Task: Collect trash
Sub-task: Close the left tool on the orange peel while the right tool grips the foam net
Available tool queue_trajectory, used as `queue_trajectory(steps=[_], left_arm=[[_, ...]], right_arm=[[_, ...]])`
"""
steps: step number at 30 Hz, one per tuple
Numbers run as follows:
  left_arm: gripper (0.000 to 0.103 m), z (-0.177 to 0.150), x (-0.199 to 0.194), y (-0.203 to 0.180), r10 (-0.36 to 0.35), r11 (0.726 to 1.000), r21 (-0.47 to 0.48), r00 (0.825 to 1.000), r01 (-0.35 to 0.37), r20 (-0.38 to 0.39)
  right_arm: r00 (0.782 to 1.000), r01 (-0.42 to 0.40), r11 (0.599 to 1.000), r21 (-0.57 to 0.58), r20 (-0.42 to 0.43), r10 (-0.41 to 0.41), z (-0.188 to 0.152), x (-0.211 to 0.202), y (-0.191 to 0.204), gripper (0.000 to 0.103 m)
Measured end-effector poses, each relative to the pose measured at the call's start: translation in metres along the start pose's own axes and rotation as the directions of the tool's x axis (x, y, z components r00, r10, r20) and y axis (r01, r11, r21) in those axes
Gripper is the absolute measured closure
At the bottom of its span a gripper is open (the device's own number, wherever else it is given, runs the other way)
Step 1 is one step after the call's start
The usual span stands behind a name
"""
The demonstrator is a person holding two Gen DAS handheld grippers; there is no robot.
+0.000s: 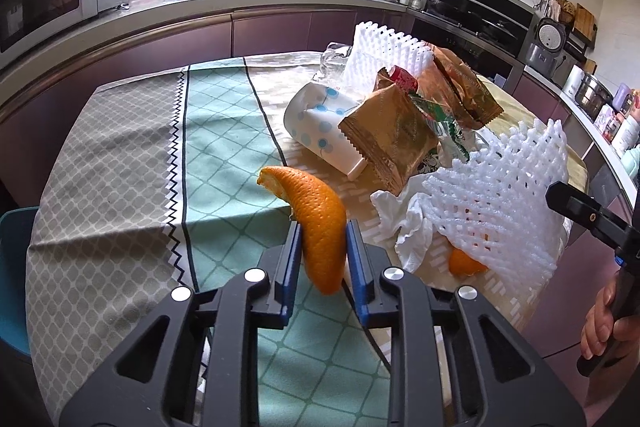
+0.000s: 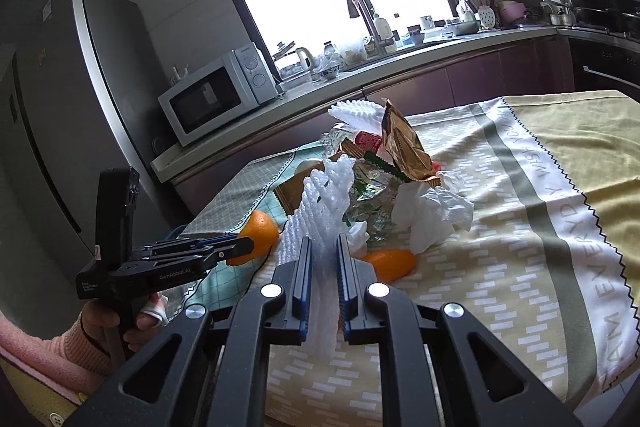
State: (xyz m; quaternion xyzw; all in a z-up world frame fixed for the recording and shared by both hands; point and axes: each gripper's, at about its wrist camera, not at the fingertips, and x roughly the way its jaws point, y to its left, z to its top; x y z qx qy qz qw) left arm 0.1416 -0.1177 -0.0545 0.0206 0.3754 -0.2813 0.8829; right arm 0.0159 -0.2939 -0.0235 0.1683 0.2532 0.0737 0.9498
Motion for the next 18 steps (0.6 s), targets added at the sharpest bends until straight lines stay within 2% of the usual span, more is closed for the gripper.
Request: queue_trajectory(steps=[8, 18], left_arm=[[0.081, -0.009, -0.028, 0.004, 0.007, 1.0, -0.003, 0.999, -0.007, 0.05], [0.082, -0.017, -0.056, 0.013, 0.021, 1.0, -0.008, 0.996, -0.02, 0.087]], right_arm=[[0.998, -0.068, 0.996, -0.052, 0.012, 0.069, 0.005, 0.003, 0.022, 0.092], [0.994, -0.108, 0.992, -0.062, -0.009, 0.107, 0.005, 0.019, 0.041, 0.092]])
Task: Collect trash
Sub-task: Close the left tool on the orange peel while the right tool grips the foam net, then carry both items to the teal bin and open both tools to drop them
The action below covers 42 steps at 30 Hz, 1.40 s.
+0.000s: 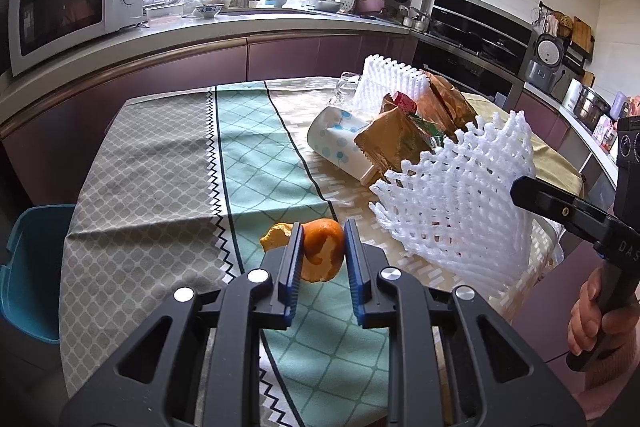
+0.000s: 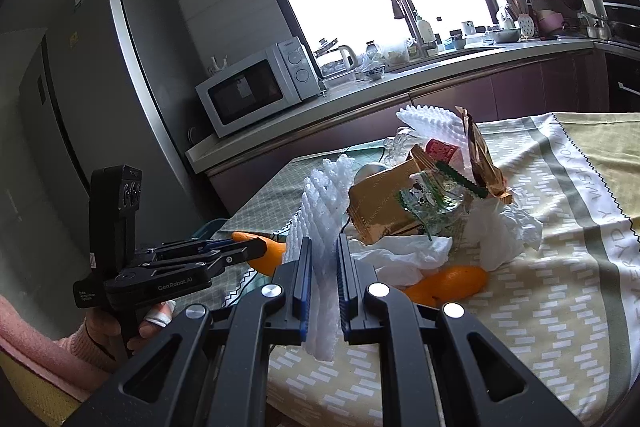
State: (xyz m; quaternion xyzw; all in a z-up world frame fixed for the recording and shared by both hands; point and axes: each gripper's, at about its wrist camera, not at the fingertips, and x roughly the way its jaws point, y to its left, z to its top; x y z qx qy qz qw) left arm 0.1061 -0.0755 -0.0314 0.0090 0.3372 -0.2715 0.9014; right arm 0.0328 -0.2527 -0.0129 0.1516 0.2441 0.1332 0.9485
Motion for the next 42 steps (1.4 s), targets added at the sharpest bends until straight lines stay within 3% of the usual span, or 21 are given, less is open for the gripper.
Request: queue_trajectory(steps=[6, 12, 16, 25, 34, 42], left_arm=[[0.082, -0.001, -0.016, 0.014, 0.025, 1.0, -0.013, 0.999, -0.025, 0.026], [0.082, 0.002, -0.053, 0.049, 0.122, 0.992, -0.049, 0.988, -0.118, 0.09], [0.082, 0.003, -0.082, 0.088, 0.22, 0.973, -0.102, 0.968, -0.209, 0.121], [0.082, -0.003, -0.12, 0.188, 0.423, 0.893, -0.223, 0.9, -0.392, 0.109], [0.082, -0.015, -0.098, 0.279, 0.476, 0.841, -0.302, 0.879, -0.45, 0.017], [0.082, -0.021, -0.063, 0.331, 0.462, 0.828, -0.337, 0.886, -0.448, -0.041]], right_arm=[[0.999, -0.038, 0.999, -0.011, -0.025, 0.038, 0.005, 0.016, 0.012, 0.092], [0.991, -0.122, 0.992, -0.041, -0.067, 0.12, 0.02, 0.05, 0.037, 0.092], [0.975, -0.201, 0.976, -0.089, -0.111, 0.19, 0.032, 0.08, 0.068, 0.092], [0.925, -0.338, 0.93, -0.143, -0.233, 0.3, 0.055, 0.168, 0.143, 0.092], [0.882, -0.346, 0.933, -0.096, -0.373, 0.288, 0.058, 0.271, 0.189, 0.092], [0.856, -0.308, 0.946, -0.105, -0.464, 0.227, 0.044, 0.326, 0.214, 0.092]])
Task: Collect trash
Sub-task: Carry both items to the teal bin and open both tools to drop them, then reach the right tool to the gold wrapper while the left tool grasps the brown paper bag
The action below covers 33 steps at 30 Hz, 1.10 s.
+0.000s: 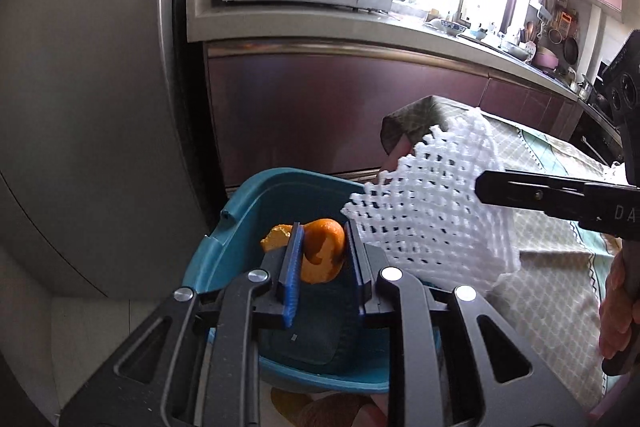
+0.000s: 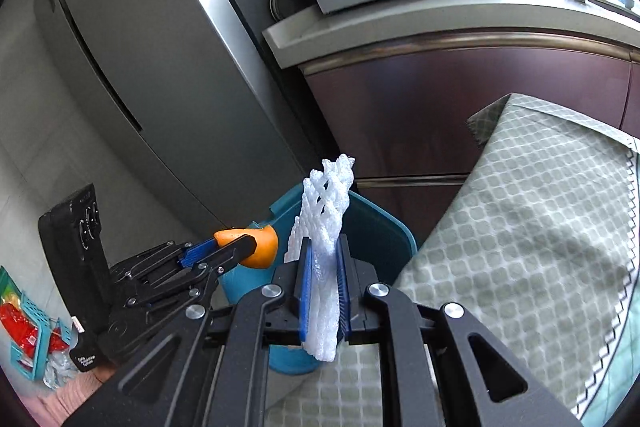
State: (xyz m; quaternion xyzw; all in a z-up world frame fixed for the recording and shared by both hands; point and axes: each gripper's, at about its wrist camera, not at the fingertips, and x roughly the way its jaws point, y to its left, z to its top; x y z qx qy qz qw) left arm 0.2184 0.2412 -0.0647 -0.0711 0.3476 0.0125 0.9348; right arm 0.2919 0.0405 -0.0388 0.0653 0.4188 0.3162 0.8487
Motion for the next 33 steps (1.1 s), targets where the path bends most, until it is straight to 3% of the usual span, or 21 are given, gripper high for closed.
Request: queue_trajectory(steps=[6, 10, 17, 25, 29, 33], left_arm=[[0.08, -0.002, 0.029, 0.01, 0.012, 0.999, -0.031, 0.999, -0.014, -0.041], [0.08, -0.005, 0.036, 0.008, 0.018, 0.999, -0.033, 0.999, -0.02, -0.047], [0.079, -0.014, 0.024, -0.006, -0.004, 1.0, -0.023, 1.0, 0.003, -0.013], [0.066, -0.014, -0.027, -0.053, -0.104, 0.993, 0.061, 0.991, 0.099, 0.088], [0.061, -0.015, -0.05, -0.09, -0.188, 0.976, 0.135, 0.975, 0.172, 0.12], [0.059, -0.021, -0.071, -0.133, -0.275, 0.946, 0.213, 0.953, 0.245, 0.126]], right_arm=[[0.996, 0.047, 0.999, 0.009, -0.076, -0.046, 0.004, 0.034, 0.003, 0.09], [0.992, 0.067, 0.998, 0.019, -0.112, -0.064, 0.001, 0.05, 0.0, 0.082], [0.994, 0.066, 0.997, 0.029, -0.092, -0.063, -0.002, 0.047, -0.007, 0.077], [0.999, 0.048, 0.998, -0.035, 0.026, -0.047, -0.026, -0.028, -0.005, 0.071], [0.991, 0.085, 0.993, -0.08, 0.109, -0.076, -0.045, -0.086, -0.004, 0.065], [0.97, 0.149, 0.986, -0.077, 0.203, -0.131, -0.067, -0.15, -0.013, 0.062]])
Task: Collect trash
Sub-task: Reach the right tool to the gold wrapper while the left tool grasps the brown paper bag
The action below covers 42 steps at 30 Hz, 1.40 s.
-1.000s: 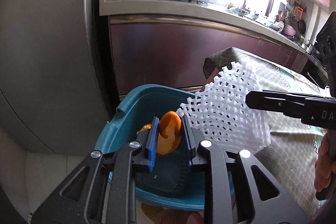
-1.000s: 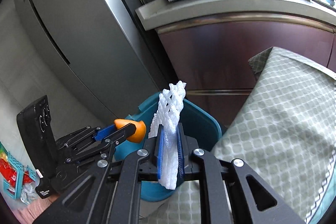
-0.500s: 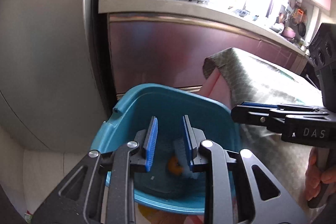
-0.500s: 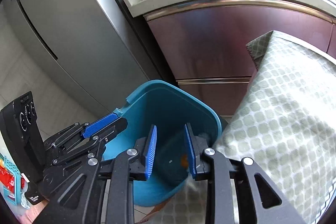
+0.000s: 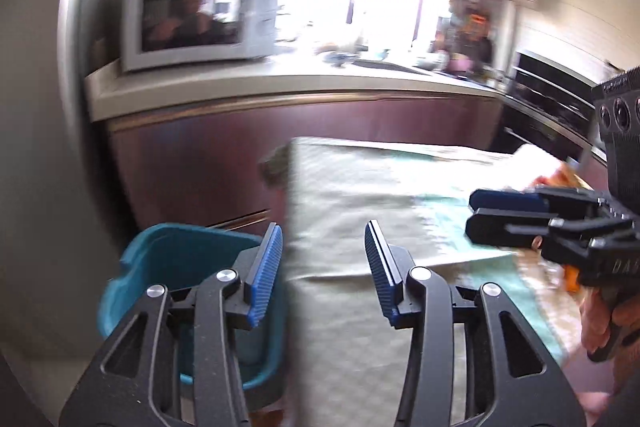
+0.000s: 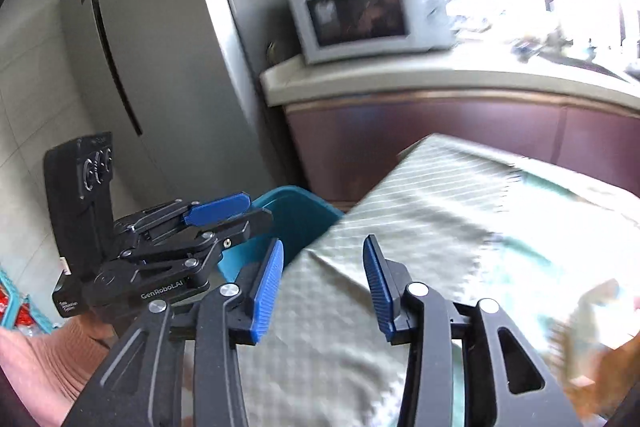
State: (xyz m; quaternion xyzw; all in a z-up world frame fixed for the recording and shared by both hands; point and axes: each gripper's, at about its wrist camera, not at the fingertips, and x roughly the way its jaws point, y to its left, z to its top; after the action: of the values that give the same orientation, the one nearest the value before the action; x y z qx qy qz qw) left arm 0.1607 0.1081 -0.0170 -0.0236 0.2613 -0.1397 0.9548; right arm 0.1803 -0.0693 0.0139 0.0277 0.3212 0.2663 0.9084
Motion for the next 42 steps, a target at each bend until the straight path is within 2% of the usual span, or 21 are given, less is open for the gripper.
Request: queue_trajectory(steps=[5, 9, 14, 20, 25, 30, 33, 36, 38, 39, 42], left_arm=[[0.056, 0.003, 0.003, -0.062, -0.125, 0.99, 0.066, 0.992, 0.126, -0.011], [0.055, 0.0, 0.017, -0.111, -0.197, 0.974, 0.103, 0.979, 0.201, -0.049], [0.054, -0.003, 0.038, -0.16, -0.262, 0.953, 0.129, 0.96, 0.274, -0.099], [0.054, -0.005, 0.058, -0.203, -0.305, 0.932, 0.157, 0.942, 0.326, -0.141], [0.054, -0.004, 0.078, -0.221, -0.326, 0.924, 0.144, 0.927, 0.353, -0.184], [0.054, -0.001, 0.098, -0.225, -0.323, 0.927, 0.123, 0.92, 0.356, -0.223], [0.054, -0.001, 0.114, -0.229, -0.333, 0.927, 0.086, 0.908, 0.364, -0.254], [0.055, 0.0, 0.124, -0.232, -0.347, 0.925, 0.062, 0.899, 0.376, -0.268], [0.056, 0.003, 0.13, -0.236, -0.355, 0.922, 0.058, 0.895, 0.383, -0.272], [0.057, 0.003, 0.132, -0.237, -0.359, 0.92, 0.054, 0.891, 0.388, -0.277], [0.071, 0.003, 0.134, -0.246, -0.366, 0.914, 0.067, 0.886, 0.399, -0.286]], right_arm=[[0.989, 0.115, 0.992, 0.049, 0.087, -0.119, -0.021, -0.068, -0.035, 0.062], [0.96, 0.234, 0.967, 0.098, 0.134, -0.246, -0.037, -0.111, -0.059, 0.06], [0.901, 0.375, 0.914, 0.155, 0.17, -0.398, -0.053, -0.151, -0.089, 0.057], [0.844, 0.473, 0.851, 0.228, 0.16, -0.512, -0.076, -0.183, -0.136, 0.056], [0.838, 0.491, 0.831, 0.262, 0.12, -0.532, -0.09, -0.179, -0.16, 0.056], [0.841, 0.487, 0.824, 0.291, 0.097, -0.532, -0.096, -0.167, -0.176, 0.056], [0.849, 0.471, 0.828, 0.305, 0.098, -0.519, -0.098, -0.163, -0.183, 0.057], [0.852, 0.465, 0.828, 0.313, 0.096, -0.515, -0.098, -0.161, -0.188, 0.058], [0.853, 0.462, 0.825, 0.324, 0.092, -0.514, -0.097, -0.161, -0.192, 0.066], [0.854, 0.46, 0.824, 0.33, 0.089, -0.513, -0.098, -0.161, -0.194, 0.068], [0.855, 0.456, 0.819, 0.347, 0.085, -0.512, -0.1, -0.163, -0.199, 0.072]])
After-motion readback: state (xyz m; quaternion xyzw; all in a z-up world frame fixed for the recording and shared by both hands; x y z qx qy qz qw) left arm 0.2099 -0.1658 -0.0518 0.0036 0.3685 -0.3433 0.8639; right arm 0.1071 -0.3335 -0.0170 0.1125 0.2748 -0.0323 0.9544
